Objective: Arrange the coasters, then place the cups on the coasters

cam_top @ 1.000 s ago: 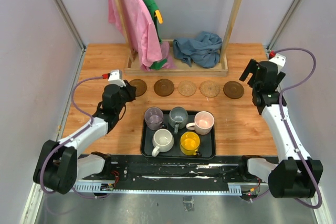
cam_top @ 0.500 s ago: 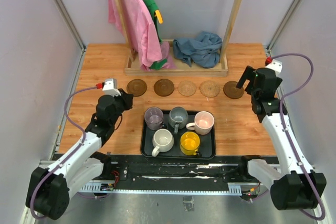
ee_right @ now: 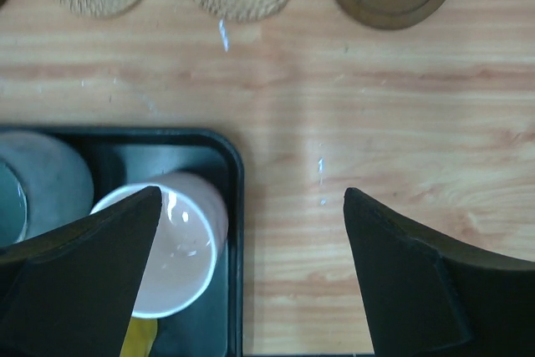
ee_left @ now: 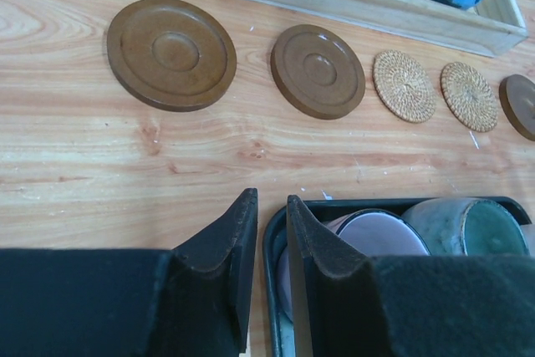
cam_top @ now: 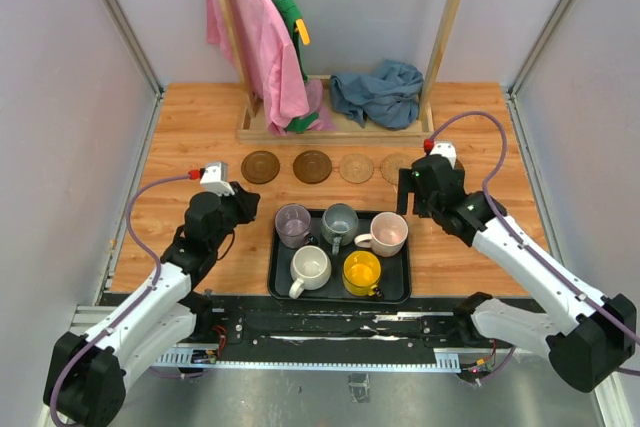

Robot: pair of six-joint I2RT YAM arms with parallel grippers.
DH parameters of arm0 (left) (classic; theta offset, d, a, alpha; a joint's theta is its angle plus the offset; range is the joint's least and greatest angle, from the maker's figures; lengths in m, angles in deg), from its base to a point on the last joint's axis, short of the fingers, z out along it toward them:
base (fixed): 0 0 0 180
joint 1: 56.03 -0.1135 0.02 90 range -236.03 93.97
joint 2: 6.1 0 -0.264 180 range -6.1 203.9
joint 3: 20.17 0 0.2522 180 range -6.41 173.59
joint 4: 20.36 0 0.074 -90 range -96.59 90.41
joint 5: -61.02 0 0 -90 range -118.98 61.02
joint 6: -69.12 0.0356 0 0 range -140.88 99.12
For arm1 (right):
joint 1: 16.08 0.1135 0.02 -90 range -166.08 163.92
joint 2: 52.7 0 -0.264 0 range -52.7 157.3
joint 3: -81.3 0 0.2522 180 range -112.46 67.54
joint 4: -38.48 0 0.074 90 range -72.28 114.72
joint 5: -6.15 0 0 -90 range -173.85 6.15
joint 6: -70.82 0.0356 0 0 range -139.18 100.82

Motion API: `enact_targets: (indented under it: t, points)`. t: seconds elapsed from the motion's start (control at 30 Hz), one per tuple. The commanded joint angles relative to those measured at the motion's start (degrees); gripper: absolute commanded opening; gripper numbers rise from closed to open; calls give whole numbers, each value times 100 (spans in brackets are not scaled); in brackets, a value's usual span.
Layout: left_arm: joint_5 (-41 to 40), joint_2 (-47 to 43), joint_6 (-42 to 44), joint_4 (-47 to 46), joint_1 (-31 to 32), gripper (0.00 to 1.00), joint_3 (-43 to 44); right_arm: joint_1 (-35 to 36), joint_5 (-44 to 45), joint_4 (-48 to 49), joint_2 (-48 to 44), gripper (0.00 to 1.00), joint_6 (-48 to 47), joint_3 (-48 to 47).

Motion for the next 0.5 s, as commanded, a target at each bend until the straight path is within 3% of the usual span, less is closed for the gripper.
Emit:
enact_targets:
  t: [0.0, 0.33, 0.47]
  points:
    - [65, 105, -131, -30, 39, 25, 36, 572, 128, -744, 2, 89, 612, 161]
    - [249, 428, -262, -166, 50, 24, 196, 1120, -173, -1405, -719, 66, 1179, 573]
    - [310, 525, -239, -174, 48, 23, 191, 1120, -397, -1183, -723, 63, 1263, 647]
